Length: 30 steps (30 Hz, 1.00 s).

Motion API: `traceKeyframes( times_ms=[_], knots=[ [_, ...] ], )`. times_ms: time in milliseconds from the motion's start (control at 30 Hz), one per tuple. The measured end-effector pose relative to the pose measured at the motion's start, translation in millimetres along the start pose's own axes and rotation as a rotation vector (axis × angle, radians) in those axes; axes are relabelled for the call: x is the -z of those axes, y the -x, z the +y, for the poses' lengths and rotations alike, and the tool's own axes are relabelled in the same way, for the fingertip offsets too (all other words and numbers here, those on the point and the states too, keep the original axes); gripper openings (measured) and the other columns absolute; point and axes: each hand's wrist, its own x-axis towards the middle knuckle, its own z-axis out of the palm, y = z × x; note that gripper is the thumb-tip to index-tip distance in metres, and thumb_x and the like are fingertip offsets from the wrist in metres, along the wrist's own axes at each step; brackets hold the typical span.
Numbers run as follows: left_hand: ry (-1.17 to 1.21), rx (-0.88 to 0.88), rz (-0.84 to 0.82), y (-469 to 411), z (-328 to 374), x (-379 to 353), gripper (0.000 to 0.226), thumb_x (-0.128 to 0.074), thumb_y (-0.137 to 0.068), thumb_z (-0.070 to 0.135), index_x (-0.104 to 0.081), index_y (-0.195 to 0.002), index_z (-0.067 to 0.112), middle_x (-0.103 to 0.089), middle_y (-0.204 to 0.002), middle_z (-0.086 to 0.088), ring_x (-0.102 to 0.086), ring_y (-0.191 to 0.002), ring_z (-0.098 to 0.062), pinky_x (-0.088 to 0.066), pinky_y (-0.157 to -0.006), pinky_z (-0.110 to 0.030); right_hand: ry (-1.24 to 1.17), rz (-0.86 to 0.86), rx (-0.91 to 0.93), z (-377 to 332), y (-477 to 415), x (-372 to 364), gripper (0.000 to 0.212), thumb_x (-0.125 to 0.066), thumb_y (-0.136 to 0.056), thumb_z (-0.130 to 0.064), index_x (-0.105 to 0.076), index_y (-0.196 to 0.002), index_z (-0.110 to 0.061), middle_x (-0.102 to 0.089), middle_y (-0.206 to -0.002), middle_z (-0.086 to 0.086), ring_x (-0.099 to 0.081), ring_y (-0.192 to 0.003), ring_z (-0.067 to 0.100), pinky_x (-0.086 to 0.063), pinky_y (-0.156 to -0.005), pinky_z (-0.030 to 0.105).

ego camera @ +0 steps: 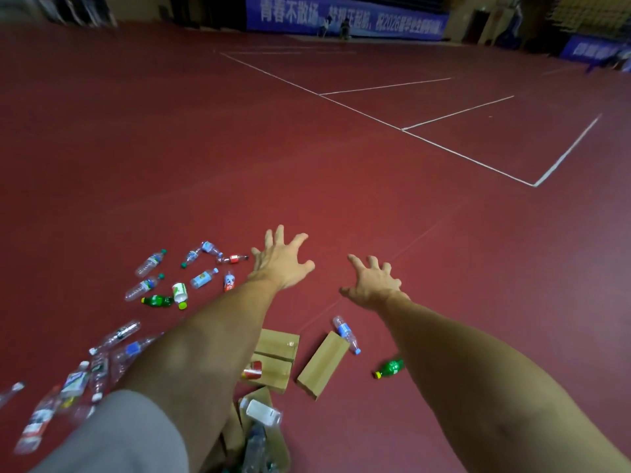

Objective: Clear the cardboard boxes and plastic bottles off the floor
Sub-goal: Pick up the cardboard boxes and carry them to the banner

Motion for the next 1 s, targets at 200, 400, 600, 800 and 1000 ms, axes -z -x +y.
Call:
traceKeyframes(
  times_ms=[200, 400, 600, 800, 1000],
  knots=[
    [-0.029, 0.128, 0.022, -86, 10, -17, 0.067, -0.054, -0.091, 0.05, -0.027, -0.153, 0.044, 0.001, -0.167, -0.009, 0.003, -0.153, -0.033, -0.013, -0.116, -0.065, 0.08, -0.018, 0.143, 17, -121, 22, 0.084, -0.059, -0.09, -0.059, -0.011, -0.157, -0.04, -0.017, -0.161, 0.006, -0.023, -0.142, 0.037, -0.035, -0.106, 0.061],
    [-0.037, 0.363, 0.08, -141, 23, -31, 0.066, -0.054, -0.089, 0.053, -0.031, -0.15, 0.043, -0.006, -0.166, -0.006, -0.007, -0.151, -0.031, -0.018, -0.113, -0.063, 0.172, -0.075, 0.372, 17, -234, 41, 0.084, -0.056, -0.09, -0.061, -0.013, -0.158, -0.039, -0.017, -0.161, 0.007, -0.023, -0.142, 0.038, -0.034, -0.107, 0.061],
    [-0.043, 0.582, 0.098, -141, 17, -35, 0.068, -0.055, -0.089, 0.055, -0.027, -0.151, 0.046, 0.0, -0.167, -0.006, -0.001, -0.152, -0.034, -0.013, -0.115, -0.067, 0.207, -0.149, 0.598, -12, -285, 47, 0.081, -0.057, -0.091, -0.057, -0.014, -0.157, -0.038, -0.02, -0.158, 0.009, -0.023, -0.141, 0.039, -0.033, -0.106, 0.061],
    [0.007, 0.724, 0.07, -118, -13, -39, 0.074, -0.054, -0.09, 0.06, -0.019, -0.154, 0.047, 0.007, -0.167, -0.006, 0.006, -0.152, -0.034, -0.008, -0.114, -0.07, 0.251, -0.221, 0.735, -52, -284, 23, 0.089, -0.06, -0.09, -0.06, -0.006, -0.158, -0.041, -0.014, -0.162, 0.008, -0.021, -0.144, 0.039, -0.031, -0.111, 0.06],
    [0.02, 0.759, 0.088, -118, -62, -93, 0.075, -0.053, -0.09, 0.062, -0.017, -0.154, 0.048, 0.004, -0.167, -0.007, 0.001, -0.152, -0.04, -0.014, -0.113, -0.071, 0.326, -0.28, 0.735, -78, -292, -37, 0.091, -0.065, -0.087, -0.055, -0.007, -0.157, -0.04, -0.017, -0.159, 0.009, -0.018, -0.144, 0.04, -0.033, -0.108, 0.062]
  ],
)
